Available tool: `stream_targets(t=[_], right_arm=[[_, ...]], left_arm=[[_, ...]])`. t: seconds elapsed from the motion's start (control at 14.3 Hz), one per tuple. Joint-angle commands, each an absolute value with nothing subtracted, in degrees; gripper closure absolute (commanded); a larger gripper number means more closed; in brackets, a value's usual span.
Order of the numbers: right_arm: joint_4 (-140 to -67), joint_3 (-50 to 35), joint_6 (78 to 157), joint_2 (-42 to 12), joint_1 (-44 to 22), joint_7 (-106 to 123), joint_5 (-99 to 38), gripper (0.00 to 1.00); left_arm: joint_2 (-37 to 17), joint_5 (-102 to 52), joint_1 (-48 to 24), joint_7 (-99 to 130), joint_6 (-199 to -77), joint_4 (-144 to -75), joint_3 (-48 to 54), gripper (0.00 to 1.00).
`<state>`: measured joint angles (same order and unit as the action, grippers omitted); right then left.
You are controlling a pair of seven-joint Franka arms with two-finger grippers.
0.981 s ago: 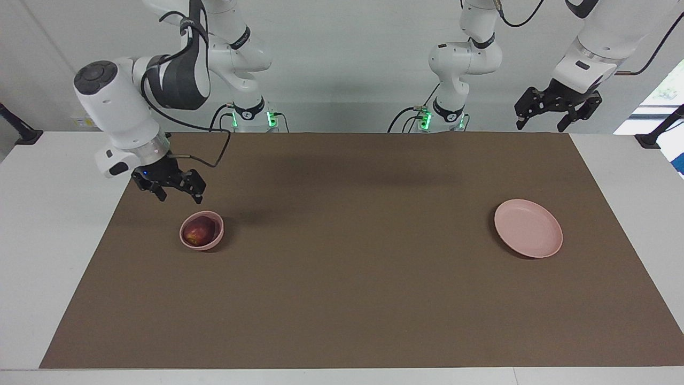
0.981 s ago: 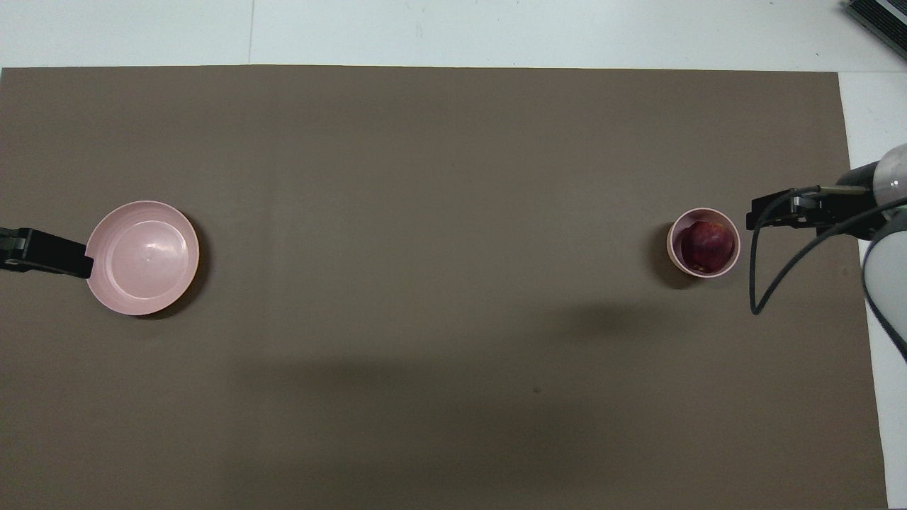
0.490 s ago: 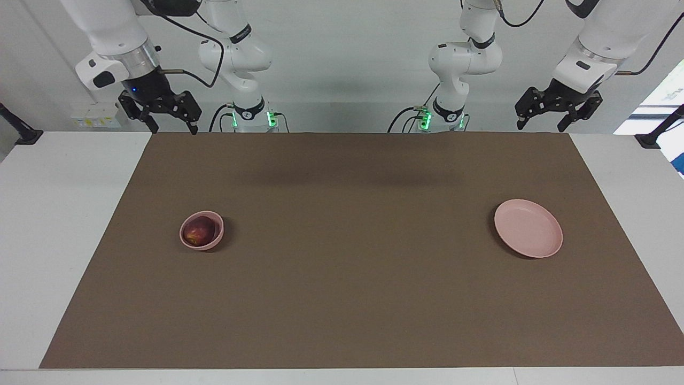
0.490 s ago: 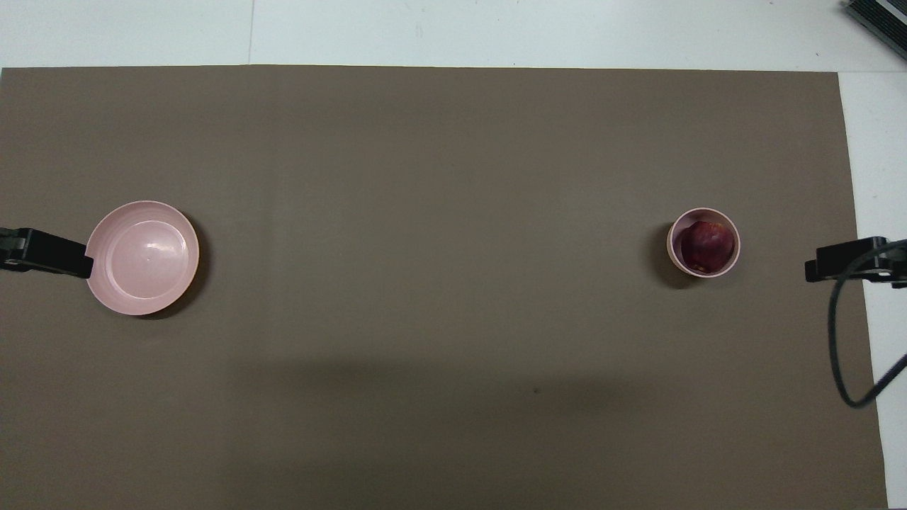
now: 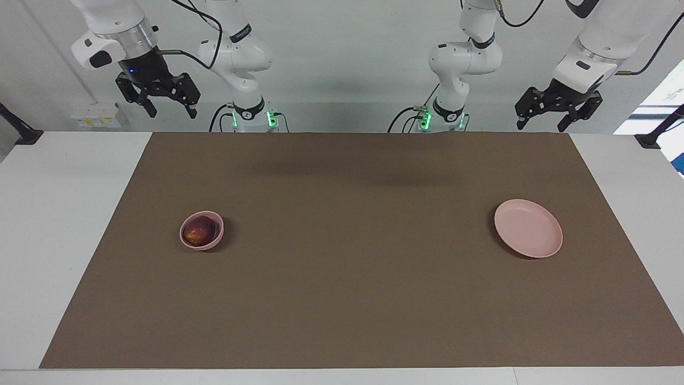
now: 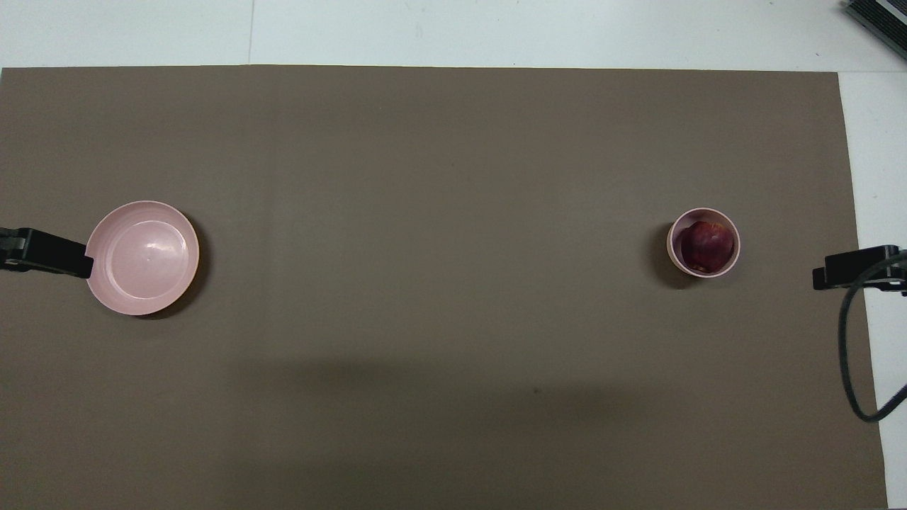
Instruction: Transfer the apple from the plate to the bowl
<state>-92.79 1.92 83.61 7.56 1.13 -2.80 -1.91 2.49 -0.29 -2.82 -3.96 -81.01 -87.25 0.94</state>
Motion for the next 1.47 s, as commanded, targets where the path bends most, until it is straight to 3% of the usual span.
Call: stream_targets(t=[0.0, 0.91, 1.4], right_arm=[[-92.37, 1.76, 83.76, 7.30, 1.50, -2.55, -1.49, 0.00], [-92.55, 1.58, 84.90, 7.30, 1.14, -2.64, -0.53, 0.00], [-90.70, 2.54, 84.82, 6.06, -3.25, -2.46, 3.08, 0.00]], left_arm=[[3.16, 0.09, -3.16, -3.96, -81.21, -87.63, 0.53, 0.00], [3.43, 0.09, -3.16, -4.04, -82.27, -88.24, 0.53, 0.00], [3.43, 0.00, -3.08, -3.96, -82.27, -88.33, 0.53, 0.00]])
